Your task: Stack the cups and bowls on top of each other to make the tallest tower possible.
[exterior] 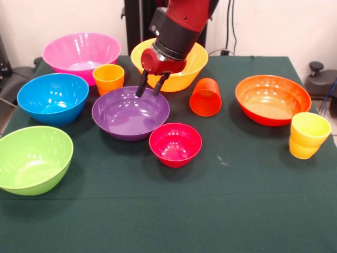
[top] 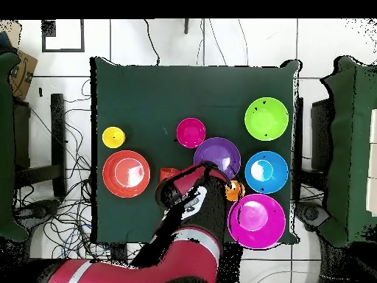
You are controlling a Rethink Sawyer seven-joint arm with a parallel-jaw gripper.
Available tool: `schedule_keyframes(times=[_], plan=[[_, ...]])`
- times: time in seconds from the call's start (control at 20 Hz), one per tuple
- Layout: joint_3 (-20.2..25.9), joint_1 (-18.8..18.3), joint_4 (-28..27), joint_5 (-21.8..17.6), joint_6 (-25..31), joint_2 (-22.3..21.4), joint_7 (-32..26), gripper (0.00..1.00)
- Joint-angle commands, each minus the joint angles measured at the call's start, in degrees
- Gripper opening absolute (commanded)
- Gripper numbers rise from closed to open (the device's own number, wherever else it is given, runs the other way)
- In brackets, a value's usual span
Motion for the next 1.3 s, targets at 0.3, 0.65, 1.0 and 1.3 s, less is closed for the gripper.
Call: schedule_keyframes(times=[0.3, 0.65, 1.0, 1.3], plan=[[9.6, -1.5, 4.1, -3.6, -1.6, -0.2, 0.5, 1.0], [10.3, -0.7, 2.8, -2.6, 0.7, -0.6, 0.4, 1.0], [9.6, 0.5, 2.0, -2.7, 1.2, -0.7, 0.9, 1.0], [9.0, 0.8, 2.3, -2.9, 1.5, -1.5, 0.8, 1.0]])
